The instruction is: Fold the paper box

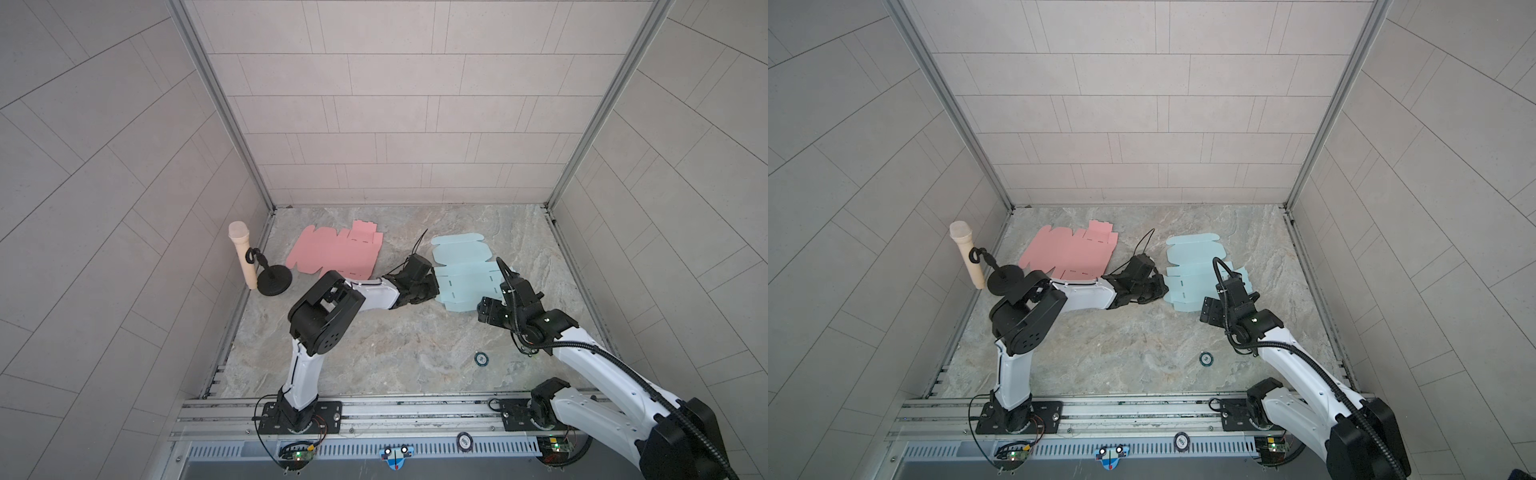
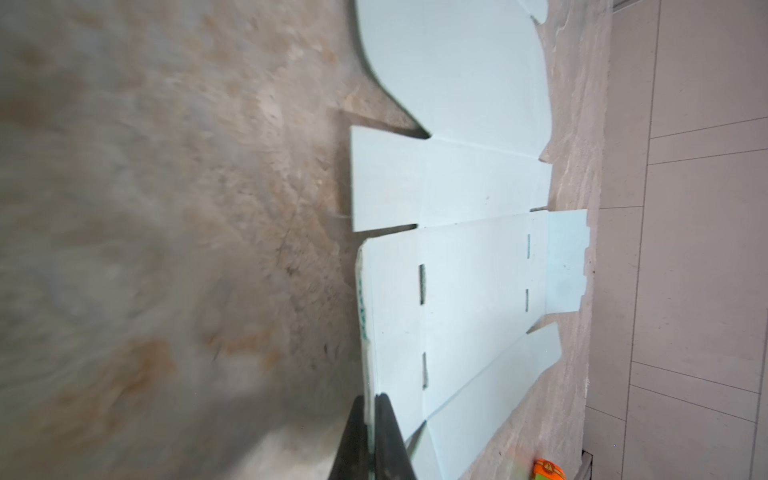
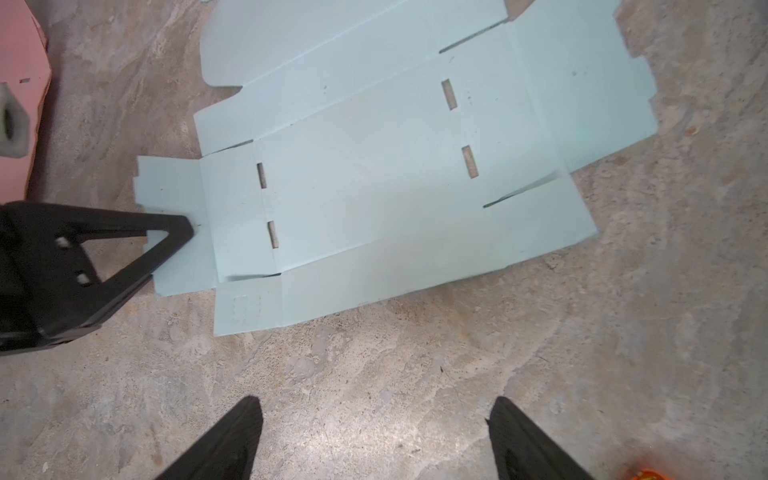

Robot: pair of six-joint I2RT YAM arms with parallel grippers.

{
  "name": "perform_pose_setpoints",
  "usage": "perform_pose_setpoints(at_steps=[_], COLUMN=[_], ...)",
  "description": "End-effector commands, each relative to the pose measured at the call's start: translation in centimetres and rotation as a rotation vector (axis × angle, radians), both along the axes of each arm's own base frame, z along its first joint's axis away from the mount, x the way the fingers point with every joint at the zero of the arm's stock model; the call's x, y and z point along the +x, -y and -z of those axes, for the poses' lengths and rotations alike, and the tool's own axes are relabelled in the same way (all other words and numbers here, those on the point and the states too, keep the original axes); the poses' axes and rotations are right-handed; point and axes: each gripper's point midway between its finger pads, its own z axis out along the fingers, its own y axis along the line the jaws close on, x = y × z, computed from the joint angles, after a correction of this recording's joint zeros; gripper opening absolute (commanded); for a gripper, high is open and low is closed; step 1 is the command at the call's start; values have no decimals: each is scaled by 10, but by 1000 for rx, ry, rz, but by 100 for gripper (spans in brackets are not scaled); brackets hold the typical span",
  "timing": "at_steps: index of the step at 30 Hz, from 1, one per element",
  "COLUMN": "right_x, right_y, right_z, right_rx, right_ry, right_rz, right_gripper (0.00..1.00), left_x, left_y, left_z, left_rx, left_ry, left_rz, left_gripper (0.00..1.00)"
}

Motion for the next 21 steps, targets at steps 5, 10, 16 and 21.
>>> perform_pose_setpoints(at_steps=[5, 10, 16, 21], right_x=[7, 10, 12, 14], right_y=[-21, -45, -54, -40], right_z=[-15, -8, -1, 12], right_rx=[154, 340, 381, 355], right_ry=[27, 5, 10, 36], right_rz=[5, 66, 145, 247], right_gripper=[88, 88, 87, 84], left_x=[-6, -19, -26, -40], left_y=[-69, -87, -76, -63], left_z=[-49, -42, -44, -39], left_rx=[-103, -188, -213, -232], left_ry=[122, 114, 112, 82], left_rz=[-267, -413, -418, -385], left_gripper=[0, 0, 0, 0])
